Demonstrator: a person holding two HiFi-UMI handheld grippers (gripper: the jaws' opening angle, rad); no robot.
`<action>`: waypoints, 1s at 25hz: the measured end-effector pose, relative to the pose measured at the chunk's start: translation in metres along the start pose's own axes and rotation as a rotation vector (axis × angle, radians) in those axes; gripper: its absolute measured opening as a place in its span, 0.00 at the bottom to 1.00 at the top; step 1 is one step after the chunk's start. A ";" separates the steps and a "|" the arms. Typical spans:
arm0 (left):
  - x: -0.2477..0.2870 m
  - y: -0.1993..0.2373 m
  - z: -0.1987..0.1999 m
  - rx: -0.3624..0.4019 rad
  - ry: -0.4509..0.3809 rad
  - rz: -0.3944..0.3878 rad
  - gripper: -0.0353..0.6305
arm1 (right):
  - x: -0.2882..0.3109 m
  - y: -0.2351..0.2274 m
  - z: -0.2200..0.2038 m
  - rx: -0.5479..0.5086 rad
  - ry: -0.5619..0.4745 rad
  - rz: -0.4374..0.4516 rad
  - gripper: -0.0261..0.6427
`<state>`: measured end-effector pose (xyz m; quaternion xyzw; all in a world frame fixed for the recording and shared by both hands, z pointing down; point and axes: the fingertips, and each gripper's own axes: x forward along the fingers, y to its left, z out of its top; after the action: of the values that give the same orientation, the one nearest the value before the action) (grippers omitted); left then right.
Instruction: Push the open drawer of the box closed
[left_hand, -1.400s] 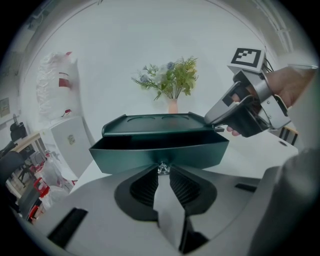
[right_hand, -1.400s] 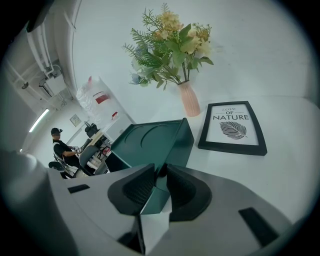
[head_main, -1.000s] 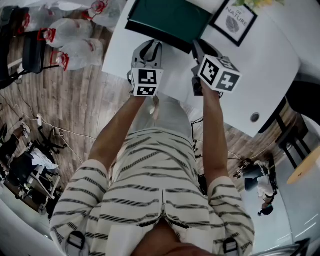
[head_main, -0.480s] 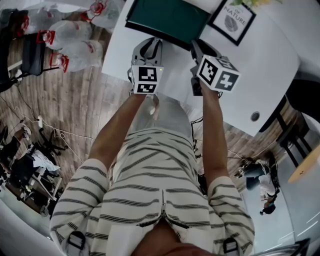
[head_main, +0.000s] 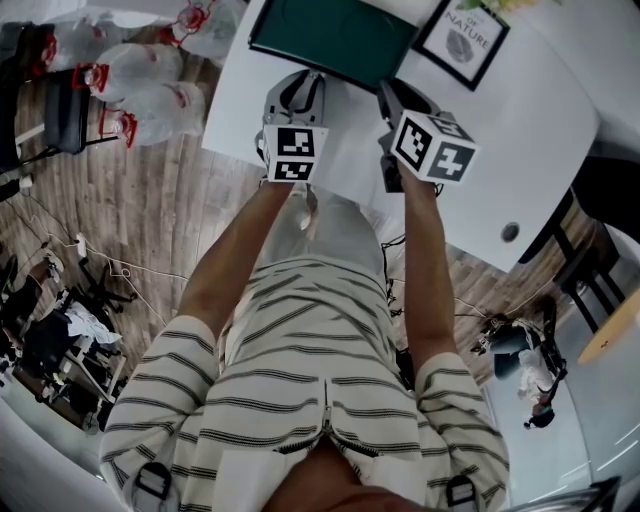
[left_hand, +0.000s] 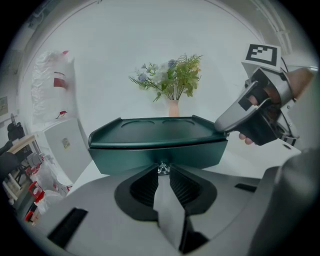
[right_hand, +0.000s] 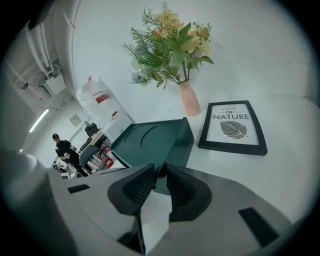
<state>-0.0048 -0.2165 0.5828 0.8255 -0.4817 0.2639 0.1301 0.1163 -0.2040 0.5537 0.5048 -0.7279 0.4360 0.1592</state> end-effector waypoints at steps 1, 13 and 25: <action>0.001 0.000 0.000 0.002 0.000 0.000 0.16 | 0.000 0.000 0.000 0.000 0.001 0.000 0.17; 0.006 0.000 0.005 0.002 0.000 -0.008 0.16 | -0.002 0.003 0.004 -0.033 0.013 0.000 0.17; 0.006 0.001 0.003 -0.001 0.023 -0.010 0.17 | -0.001 0.002 0.004 -0.008 0.006 -0.018 0.18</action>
<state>-0.0023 -0.2226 0.5841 0.8247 -0.4761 0.2724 0.1376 0.1160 -0.2063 0.5501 0.5093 -0.7248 0.4329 0.1672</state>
